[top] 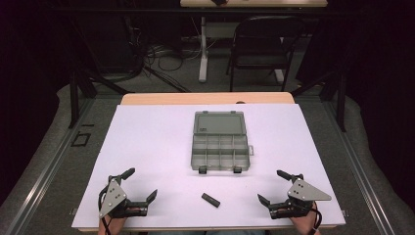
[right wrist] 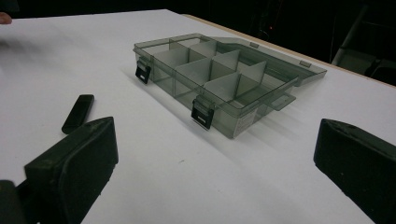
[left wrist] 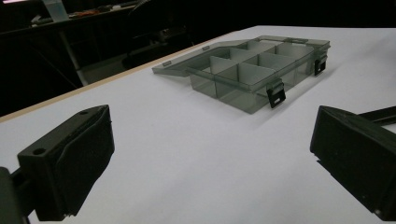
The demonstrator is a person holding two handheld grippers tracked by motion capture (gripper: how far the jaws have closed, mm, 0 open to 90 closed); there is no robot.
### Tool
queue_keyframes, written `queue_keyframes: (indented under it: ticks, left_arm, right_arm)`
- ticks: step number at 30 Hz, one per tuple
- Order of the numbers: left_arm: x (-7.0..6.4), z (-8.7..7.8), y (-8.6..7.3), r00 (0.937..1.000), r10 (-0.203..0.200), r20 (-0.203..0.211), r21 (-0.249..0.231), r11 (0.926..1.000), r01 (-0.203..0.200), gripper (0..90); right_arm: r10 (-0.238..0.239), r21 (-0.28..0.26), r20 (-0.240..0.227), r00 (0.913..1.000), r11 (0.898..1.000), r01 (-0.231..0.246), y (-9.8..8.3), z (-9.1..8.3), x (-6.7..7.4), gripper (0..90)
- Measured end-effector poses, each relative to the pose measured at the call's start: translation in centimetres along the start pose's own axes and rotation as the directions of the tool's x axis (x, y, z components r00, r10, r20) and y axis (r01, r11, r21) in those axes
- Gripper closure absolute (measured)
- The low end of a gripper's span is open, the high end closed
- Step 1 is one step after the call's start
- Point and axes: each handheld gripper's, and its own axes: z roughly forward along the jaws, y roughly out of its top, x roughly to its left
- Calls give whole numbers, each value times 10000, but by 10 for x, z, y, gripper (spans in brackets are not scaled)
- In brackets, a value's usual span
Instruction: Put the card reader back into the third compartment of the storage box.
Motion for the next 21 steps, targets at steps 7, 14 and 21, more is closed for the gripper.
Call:
queue_keyframes:
  ticks: [7, 14, 21]
  left_arm:
    - [0, 0, 0, 10000, -12, -36, 6, 10000, 12, 0]
    - [1, 0, 0, 10000, -18, -80, 43, 10000, 18, 0]
    - [1, 1, 1, 10000, -19, -92, 66, 10000, 20, 0]
  right_arm:
    - [22, 107, 0, 10000, 9999, -22, 2, 3, 3, 0]
    - [-10, 298, -59, 10000, 9996, 12, 5, 8, 8, 0]
    - [-2, 492, -84, 10000, 9988, 6, 8, 14, 12, 0]
